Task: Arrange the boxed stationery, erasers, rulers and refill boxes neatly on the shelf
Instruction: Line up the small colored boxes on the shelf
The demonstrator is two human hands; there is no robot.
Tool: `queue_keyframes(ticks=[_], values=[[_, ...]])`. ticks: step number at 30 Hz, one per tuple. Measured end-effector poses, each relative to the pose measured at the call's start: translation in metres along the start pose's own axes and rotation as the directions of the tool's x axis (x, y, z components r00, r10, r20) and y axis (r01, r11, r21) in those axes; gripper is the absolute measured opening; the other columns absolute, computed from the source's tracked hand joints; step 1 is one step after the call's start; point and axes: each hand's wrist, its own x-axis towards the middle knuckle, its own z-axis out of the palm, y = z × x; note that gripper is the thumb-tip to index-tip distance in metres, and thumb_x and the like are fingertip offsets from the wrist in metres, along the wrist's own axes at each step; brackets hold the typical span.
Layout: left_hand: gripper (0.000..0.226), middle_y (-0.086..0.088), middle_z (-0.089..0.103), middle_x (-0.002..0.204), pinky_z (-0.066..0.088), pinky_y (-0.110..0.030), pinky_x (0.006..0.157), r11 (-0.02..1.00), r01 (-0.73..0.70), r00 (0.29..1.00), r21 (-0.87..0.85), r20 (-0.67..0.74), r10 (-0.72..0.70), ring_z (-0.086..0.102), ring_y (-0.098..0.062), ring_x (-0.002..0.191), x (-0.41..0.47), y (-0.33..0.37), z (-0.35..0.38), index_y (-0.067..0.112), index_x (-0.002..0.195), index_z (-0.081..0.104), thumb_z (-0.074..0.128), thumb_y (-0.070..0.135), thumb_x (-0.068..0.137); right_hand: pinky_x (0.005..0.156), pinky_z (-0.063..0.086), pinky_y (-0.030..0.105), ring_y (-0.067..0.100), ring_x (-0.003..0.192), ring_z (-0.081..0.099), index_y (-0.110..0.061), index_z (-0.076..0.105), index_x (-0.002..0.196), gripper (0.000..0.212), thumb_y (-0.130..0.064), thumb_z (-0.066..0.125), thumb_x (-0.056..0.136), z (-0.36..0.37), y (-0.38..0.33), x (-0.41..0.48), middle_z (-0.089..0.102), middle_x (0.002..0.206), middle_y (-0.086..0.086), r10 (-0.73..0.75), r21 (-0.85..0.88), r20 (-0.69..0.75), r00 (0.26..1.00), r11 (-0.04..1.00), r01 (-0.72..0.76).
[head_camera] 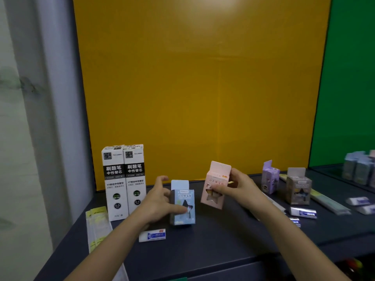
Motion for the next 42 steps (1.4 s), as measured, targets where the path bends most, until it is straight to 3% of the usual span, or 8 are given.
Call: queue_keyframes(ticks=[5,9,13,19,25,33,39,42], values=[[0.053,-0.010,0.067,0.103,0.050,-0.022,0.069,0.994,-0.038,0.999,-0.107,-0.036,0.035,0.065,-0.016,0.087,0.000,0.014,0.007,0.008,0.107,0.055,0.082,0.010,0.062,0.076,0.053,0.030,0.013,0.100,0.064,-0.022,0.054,0.114,0.044,-0.029,0.073,0.075,-0.027,0.008,-0.026,0.069,0.111,0.000,0.042,0.095,-0.109,0.993,0.995,-0.032],[0.044,-0.010,0.068,0.101,0.051,-0.025,0.071,0.978,-0.084,0.996,-0.189,0.000,0.086,0.067,-0.019,0.089,-0.002,0.044,0.028,0.007,0.102,0.057,0.080,0.007,0.063,0.072,0.051,0.025,0.015,0.099,0.066,-0.018,0.055,0.115,0.035,-0.023,0.066,0.082,-0.062,0.006,-0.058,0.069,0.109,0.001,0.076,0.184,-0.147,0.986,0.982,-0.048],[0.039,-0.004,0.070,0.098,0.051,-0.024,0.070,0.964,-0.131,0.988,-0.229,0.056,0.147,0.067,-0.013,0.088,-0.007,0.084,0.066,0.008,0.100,0.059,0.078,0.011,0.065,0.070,0.053,0.024,0.010,0.092,0.067,-0.028,0.055,0.107,0.024,-0.022,0.062,0.085,-0.105,0.008,-0.089,0.069,0.104,-0.005,0.090,0.188,-0.199,0.976,0.981,-0.053],[0.043,-0.005,0.071,0.095,0.054,-0.027,0.069,0.948,-0.160,0.970,-0.274,0.136,0.203,0.068,-0.013,0.080,-0.010,0.136,0.149,0.012,0.093,0.060,0.084,0.013,0.057,0.078,0.054,0.029,0.012,0.096,0.066,-0.024,0.054,0.115,0.033,-0.027,0.063,0.084,-0.189,0.027,-0.138,0.069,0.107,-0.005,0.131,0.127,-0.297,0.946,0.987,-0.097],[0.026,-0.007,0.069,0.087,0.054,-0.014,0.052,0.921,-0.163,0.959,-0.353,0.163,0.232,0.067,-0.001,0.059,-0.008,0.183,0.252,0.009,0.090,0.058,0.069,-0.005,0.072,0.071,0.051,0.024,0.007,0.091,0.067,-0.029,0.056,0.107,0.024,-0.026,0.064,0.084,-0.288,0.056,-0.190,0.070,0.105,-0.007,0.159,0.077,-0.351,0.923,0.987,-0.140],[0.029,-0.008,0.070,0.093,0.053,-0.020,0.056,0.906,-0.160,0.939,-0.391,0.224,0.262,0.068,-0.009,0.066,-0.004,0.233,0.376,0.007,0.096,0.055,0.072,0.005,0.072,0.061,0.049,0.012,-0.001,0.087,0.067,-0.027,0.054,0.109,0.028,-0.022,0.065,0.083,-0.399,0.090,-0.234,0.069,0.104,-0.009,0.171,0.051,-0.367,0.915,0.985,-0.163],[0.031,-0.009,0.070,0.100,0.050,-0.015,0.051,0.917,-0.176,0.927,-0.359,0.253,0.277,0.067,-0.013,0.079,0.016,0.272,0.432,0.005,0.102,0.055,0.070,0.011,0.076,0.075,0.050,0.019,-0.003,0.087,0.067,-0.031,0.056,0.103,0.026,-0.025,0.067,0.081,-0.461,0.116,-0.233,0.071,0.098,-0.013,0.156,0.001,-0.396,0.905,0.986,-0.170],[0.024,-0.010,0.070,0.102,0.052,-0.023,0.061,0.921,-0.185,0.923,-0.342,0.260,0.282,0.067,-0.017,0.084,0.034,0.288,0.454,0.010,0.096,0.056,0.070,0.011,0.076,0.078,0.049,0.021,0.003,0.094,0.066,-0.030,0.058,0.108,0.031,-0.027,0.068,0.080,-0.490,0.129,-0.224,0.071,0.102,-0.012,0.141,-0.019,-0.403,0.904,0.987,-0.162]])
